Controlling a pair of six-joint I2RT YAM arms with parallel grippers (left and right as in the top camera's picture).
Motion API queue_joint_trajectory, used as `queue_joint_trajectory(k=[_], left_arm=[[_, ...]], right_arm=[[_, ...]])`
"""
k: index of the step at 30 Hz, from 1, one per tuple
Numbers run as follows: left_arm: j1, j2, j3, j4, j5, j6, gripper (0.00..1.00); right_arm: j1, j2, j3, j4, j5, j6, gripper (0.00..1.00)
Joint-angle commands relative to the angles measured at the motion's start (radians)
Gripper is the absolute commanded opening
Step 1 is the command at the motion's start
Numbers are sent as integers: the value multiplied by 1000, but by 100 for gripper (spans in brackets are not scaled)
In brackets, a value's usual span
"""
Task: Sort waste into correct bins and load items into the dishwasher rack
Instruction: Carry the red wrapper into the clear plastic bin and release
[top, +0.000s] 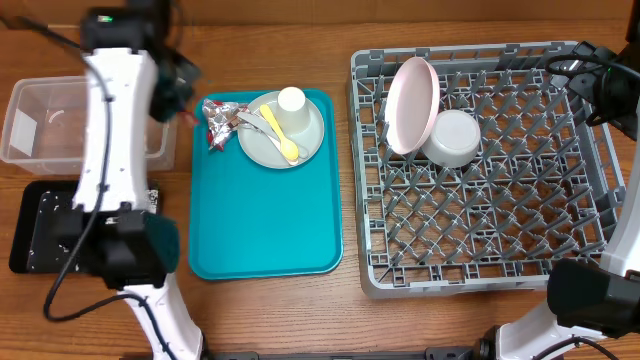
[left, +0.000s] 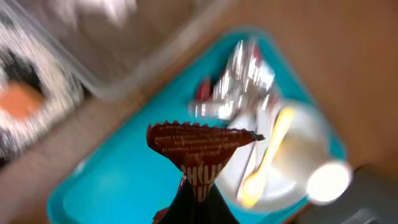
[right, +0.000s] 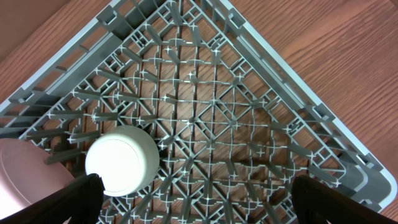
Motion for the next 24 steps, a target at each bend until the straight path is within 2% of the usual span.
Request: queue_joint_trajectory(k=[1, 6, 7, 8, 9, 12, 14, 16, 20, 23, 24], left_arm=[[119, -25, 39, 69, -202, 38, 4], [236, -5, 14, 177, -317, 76, 4], [257, 0, 9, 194, -322, 79, 7], [280, 8, 2, 214, -328, 79, 15], [304, 18, -1, 235, -331, 79, 27], [354, 48, -1, 279, -327, 79, 80], [381, 55, -1, 283, -326, 99, 98], [403, 54, 2, 279, -291, 171, 100], [397, 53, 43, 232, -111, 340, 100], [375, 44, 90, 206, 50, 364, 100], [349, 40, 125, 204, 146, 381, 100]], right_arm=[[-3, -8, -3, 6, 11, 8, 100], [-3, -8, -3, 6, 11, 8, 100], [-3, -8, -3, 6, 11, 8, 100], [-3, -8, -3, 6, 11, 8, 100], [-3, -8, -3, 6, 11, 8, 100], [-3, -8, -3, 6, 11, 8, 100], [-3, -8, -3, 6, 11, 8, 100], [-3, -8, -3, 6, 11, 8, 100], [-3, -8, -3, 6, 11, 8, 100], [-3, -8, -3, 6, 11, 8, 100], [-3, -8, -3, 6, 11, 8, 100]])
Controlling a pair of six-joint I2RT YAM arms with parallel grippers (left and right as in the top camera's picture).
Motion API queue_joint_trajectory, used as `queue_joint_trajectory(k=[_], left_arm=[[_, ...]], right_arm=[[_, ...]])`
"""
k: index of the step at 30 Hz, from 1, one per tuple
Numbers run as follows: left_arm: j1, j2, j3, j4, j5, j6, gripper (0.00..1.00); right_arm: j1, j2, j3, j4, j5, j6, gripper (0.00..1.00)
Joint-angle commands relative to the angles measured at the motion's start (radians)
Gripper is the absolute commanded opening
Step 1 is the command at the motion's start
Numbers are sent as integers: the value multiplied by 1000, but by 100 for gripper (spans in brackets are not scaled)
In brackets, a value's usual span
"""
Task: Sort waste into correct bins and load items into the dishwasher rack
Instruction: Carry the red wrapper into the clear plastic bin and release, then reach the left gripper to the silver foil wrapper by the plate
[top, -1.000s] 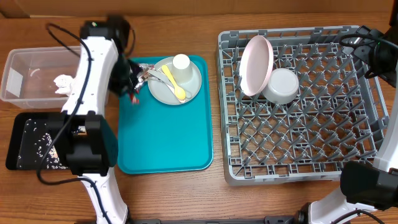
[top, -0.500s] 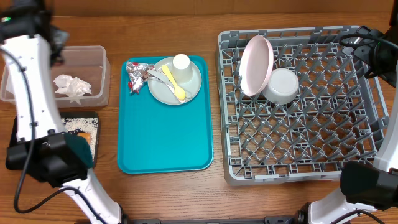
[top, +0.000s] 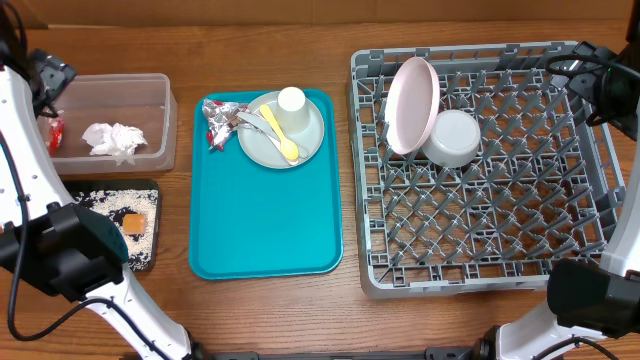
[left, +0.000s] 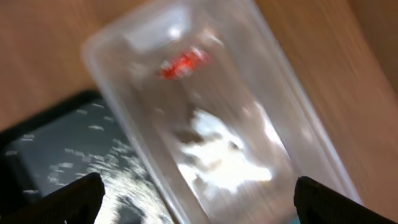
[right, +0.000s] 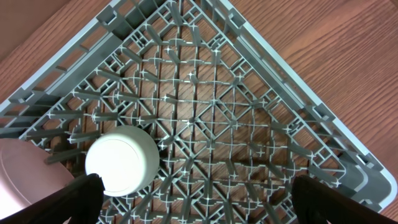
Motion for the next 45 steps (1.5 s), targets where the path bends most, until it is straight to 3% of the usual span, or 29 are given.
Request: queue_joint_trajectory(k=[1, 4, 5, 9, 14, 21, 33, 37, 45], left_arm=[[-65, -10, 107, 0, 286, 113, 100], [-163, -11, 177, 14, 384, 245, 100], [-236, -11, 197, 12, 346, 338, 100], [-412, 11, 156, -15, 80, 486, 93], [-507, 53, 29, -36, 56, 601, 95], [-519, 98, -100, -59, 48, 644, 100], [-518, 192, -188, 10, 53, 858, 100], [-518, 256, -188, 31, 52, 873, 91], [-517, 298, -188, 31, 18, 872, 88]], right_arm=[[-3, -8, -3, 6, 10, 8, 100], [-3, -8, -3, 5, 10, 8, 100], [-3, -8, -3, 6, 10, 8, 100], [-3, -8, -3, 6, 10, 8, 100], [-3, -8, -3, 5, 10, 8, 100], [-3, -8, -3, 6, 10, 8, 100], [-3, -8, -3, 6, 10, 8, 100], [-3, -8, -3, 6, 10, 8, 100], [-3, -8, -3, 6, 10, 8, 100]])
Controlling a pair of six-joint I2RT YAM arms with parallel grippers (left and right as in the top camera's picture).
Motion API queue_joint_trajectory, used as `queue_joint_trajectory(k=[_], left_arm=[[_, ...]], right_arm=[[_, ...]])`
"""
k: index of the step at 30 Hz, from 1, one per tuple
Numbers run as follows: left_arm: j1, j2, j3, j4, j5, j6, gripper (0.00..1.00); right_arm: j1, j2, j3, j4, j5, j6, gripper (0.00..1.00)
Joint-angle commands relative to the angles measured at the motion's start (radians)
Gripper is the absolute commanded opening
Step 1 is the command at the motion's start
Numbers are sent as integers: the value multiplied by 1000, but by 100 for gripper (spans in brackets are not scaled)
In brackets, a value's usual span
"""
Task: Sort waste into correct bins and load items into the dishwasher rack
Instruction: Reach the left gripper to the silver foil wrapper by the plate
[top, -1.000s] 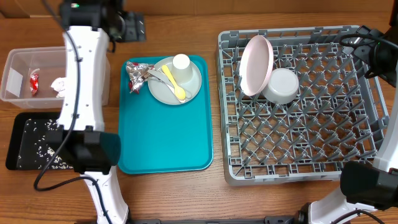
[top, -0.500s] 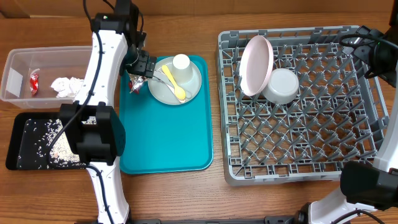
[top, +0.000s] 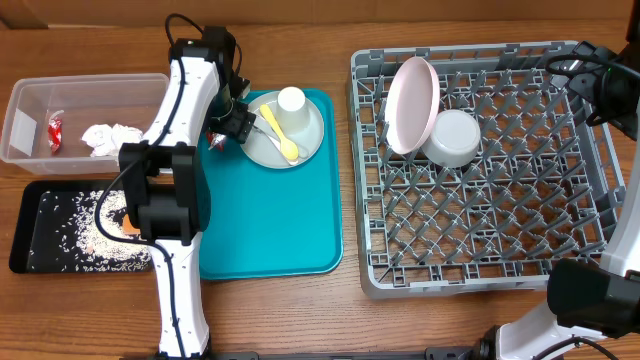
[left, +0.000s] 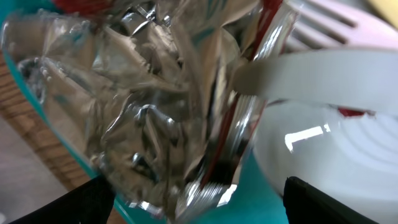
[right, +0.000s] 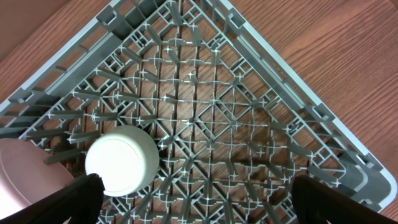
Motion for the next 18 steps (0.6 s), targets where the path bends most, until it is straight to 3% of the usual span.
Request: queue_joint_trajectory(k=[1, 4, 18], left_arm=[[2, 8, -3, 0, -27, 26, 88], [3, 8, -3, 1, -31, 26, 79], [3, 5, 8, 12, -56, -30, 65]], right_arm=[[-3, -8, -3, 5, 10, 8, 100], [-3, -8, -3, 6, 10, 8, 100], [-3, -8, -3, 5, 10, 8, 100]])
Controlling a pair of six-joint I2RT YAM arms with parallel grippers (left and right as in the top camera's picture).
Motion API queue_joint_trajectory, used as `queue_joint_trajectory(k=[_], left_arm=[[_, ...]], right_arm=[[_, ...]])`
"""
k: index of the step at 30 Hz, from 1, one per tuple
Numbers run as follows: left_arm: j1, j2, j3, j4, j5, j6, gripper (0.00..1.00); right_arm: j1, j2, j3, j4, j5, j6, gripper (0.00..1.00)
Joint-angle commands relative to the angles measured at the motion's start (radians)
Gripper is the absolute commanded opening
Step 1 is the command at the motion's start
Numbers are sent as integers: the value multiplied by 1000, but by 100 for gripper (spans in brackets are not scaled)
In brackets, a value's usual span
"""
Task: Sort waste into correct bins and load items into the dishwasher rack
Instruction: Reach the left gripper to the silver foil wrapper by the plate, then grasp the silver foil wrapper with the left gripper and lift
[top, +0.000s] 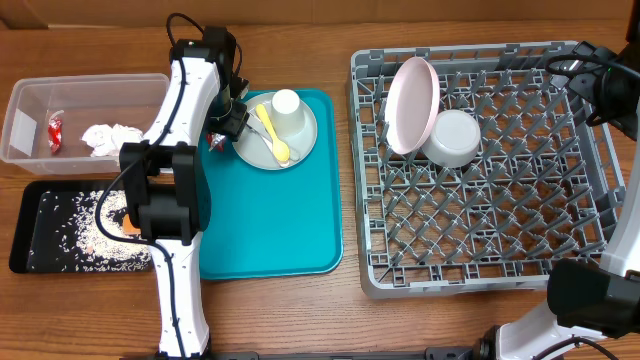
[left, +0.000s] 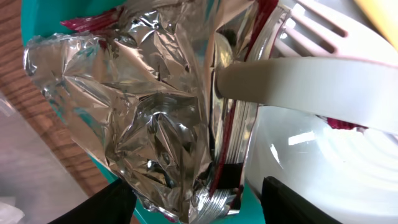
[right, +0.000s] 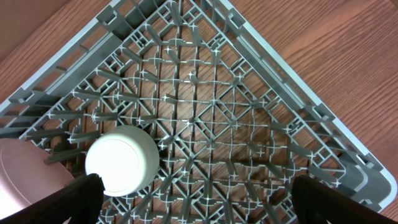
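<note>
A crumpled silver foil wrapper (left: 155, 118) lies at the far left corner of the teal tray (top: 265, 225), against the grey plate (top: 262, 150). My left gripper (left: 198, 202) is low over it, open, one finger on each side of the wrapper's lower end. A white cup (top: 287, 103), a yellow spoon (top: 270, 135) and a white fork (left: 298, 81) rest on the plate. My right gripper (right: 199, 208) hangs open over the grey dishwasher rack (top: 590, 250), which holds a pink plate (top: 412, 105) and a white bowl (top: 455, 137).
A clear bin (top: 150, 150) at the far left holds a red wrapper (top: 53, 130) and a white tissue (top: 108, 138). In front of it a black tray (top: 25, 250) carries food scraps. My left arm stretches along the teal tray's left side.
My left gripper's fingers stand closer together round the foil wrapper's end. The plate with cup and spoon sits slightly further left on the tray. The right arm has not moved.
My left gripper first held a red-brown wrapper near the tray's far left corner. Then it was open over the clear bin with that wrapper lying inside. Later it was open at the foil wrapper on the tray, and now its fingers are narrower about it.
</note>
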Motion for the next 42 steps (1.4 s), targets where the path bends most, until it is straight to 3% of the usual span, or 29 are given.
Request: queue_joint_trajectory(k=[1, 11, 31, 42], left_arm=[[3, 3, 18, -3, -12, -39, 64], [3, 2, 143, -61, 36, -64, 61], [49, 4, 69, -45, -10, -43, 59], [49, 5, 63, -45, 69, 12, 63]], right_arm=[[-3, -8, -3, 6, 10, 8, 100], [-3, -8, -3, 6, 10, 8, 100], [-3, -8, -3, 6, 10, 8, 100], [-3, -8, -3, 6, 10, 8, 100]])
